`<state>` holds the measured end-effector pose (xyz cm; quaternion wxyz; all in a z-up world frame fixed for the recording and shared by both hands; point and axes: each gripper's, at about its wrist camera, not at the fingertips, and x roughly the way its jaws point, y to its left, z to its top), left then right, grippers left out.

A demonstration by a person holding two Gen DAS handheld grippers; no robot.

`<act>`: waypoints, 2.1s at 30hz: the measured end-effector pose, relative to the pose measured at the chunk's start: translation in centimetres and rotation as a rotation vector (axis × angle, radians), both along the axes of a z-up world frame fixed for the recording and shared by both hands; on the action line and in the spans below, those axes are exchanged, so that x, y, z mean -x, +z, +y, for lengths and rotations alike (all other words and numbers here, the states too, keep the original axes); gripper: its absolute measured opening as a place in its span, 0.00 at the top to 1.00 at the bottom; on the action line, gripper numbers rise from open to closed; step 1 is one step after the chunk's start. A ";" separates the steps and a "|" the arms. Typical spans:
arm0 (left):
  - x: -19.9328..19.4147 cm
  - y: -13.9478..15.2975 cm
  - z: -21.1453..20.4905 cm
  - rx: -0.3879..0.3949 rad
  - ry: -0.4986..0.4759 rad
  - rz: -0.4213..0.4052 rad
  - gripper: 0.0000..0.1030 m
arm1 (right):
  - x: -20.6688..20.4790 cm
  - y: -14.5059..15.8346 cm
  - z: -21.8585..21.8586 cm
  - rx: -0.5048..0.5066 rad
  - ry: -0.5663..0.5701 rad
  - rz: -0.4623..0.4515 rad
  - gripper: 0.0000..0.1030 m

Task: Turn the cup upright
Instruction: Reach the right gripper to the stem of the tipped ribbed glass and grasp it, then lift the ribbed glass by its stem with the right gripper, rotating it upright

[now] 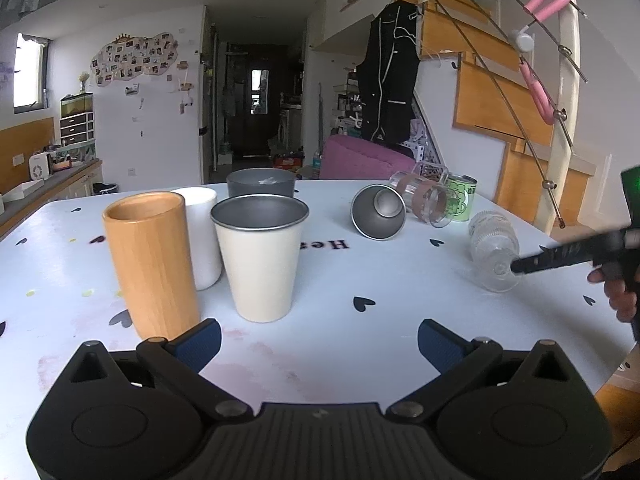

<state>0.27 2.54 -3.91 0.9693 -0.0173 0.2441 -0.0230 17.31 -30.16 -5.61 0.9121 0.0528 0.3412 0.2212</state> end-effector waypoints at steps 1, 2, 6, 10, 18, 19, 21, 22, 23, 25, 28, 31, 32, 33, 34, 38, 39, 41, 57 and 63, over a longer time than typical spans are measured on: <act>0.0 0.0 0.0 0.001 -0.002 0.000 0.00 | -0.2 0.3 -0.8 -0.080 -0.016 0.030 0.47; 0.0 0.0 0.0 0.002 -0.004 0.001 0.00 | -0.4 0.6 -1.4 -0.149 -0.038 0.060 0.38; -0.2 0.0 -0.1 0.005 -0.010 0.003 0.00 | -2.8 1.1 -2.3 -0.327 -0.194 0.237 0.40; -0.1 0.0 -0.1 0.008 -0.007 0.003 0.00 | -5.7 -0.6 -1.7 -0.359 -0.355 0.391 0.52; -0.1 0.0 0.6 0.018 0.012 0.009 0.00 | -8.5 -2.8 0.8 -0.301 -0.331 0.487 0.83; -0.1 -0.1 0.6 0.019 0.011 0.009 0.00 | -8.3 -2.6 1.0 -0.264 -0.317 0.477 0.83; 0.0 -0.1 0.6 0.021 0.006 0.008 0.00 | -7.7 -2.0 1.4 -0.206 -0.284 0.470 0.83; 0.0 -0.1 0.6 0.022 0.005 0.008 0.00 | -7.2 -1.7 1.4 -0.179 -0.269 0.461 0.83; 0.0 -0.1 0.6 0.023 0.002 0.009 0.00 | -7.0 -1.4 1.2 -0.162 -0.257 0.464 0.83; -0.1 -0.2 0.4 0.028 -0.007 0.012 0.00 | -6.1 -1.5 0.8 -0.137 -0.252 0.466 0.83; -0.4 -0.3 -0.1 0.040 -0.039 0.026 0.00 | -3.8 -1.5 0.0 -0.121 -0.242 0.468 0.83; -1.0 -0.5 -0.9 0.049 -0.075 0.038 0.00 | -1.1 -1.5 -0.8 -0.127 -0.234 0.474 0.83; -1.2 -0.5 -1.3 0.054 -0.091 0.038 0.00 | -0.2 -1.6 -1.0 -0.130 -0.231 0.477 0.83; -1.4 -0.5 -1.6 0.061 -0.109 0.038 0.00 | 0.5 -1.7 -1.1 -0.133 -0.226 0.479 0.83; -1.7 -0.4 -2.0 0.071 -0.133 0.038 0.00 | 1.1 -1.7 -1.1 -0.135 -0.220 0.481 0.83; -2.8 -0.4 -3.9 0.107 -0.231 0.051 0.01 | 2.5 -1.7 -1.3 -0.146 -0.218 0.498 0.81; -3.3 -0.4 -4.4 0.121 -0.256 0.062 0.01 | 2.5 -1.7 -1.4 -0.154 -0.220 0.503 0.81; -4.3 -0.5 -5.3 0.159 -0.304 0.089 0.01 | 2.5 -1.5 -1.5 -0.162 -0.217 0.503 0.81; -15.2 -1.0 -12.7 0.425 -0.459 0.337 0.10 | 4.4 -0.1 -2.2 -0.178 -0.122 0.431 0.81; -17.5 -2.5 -14.6 0.460 -0.459 0.425 0.10 | 4.5 -0.2 -1.8 -0.131 -0.081 0.402 0.82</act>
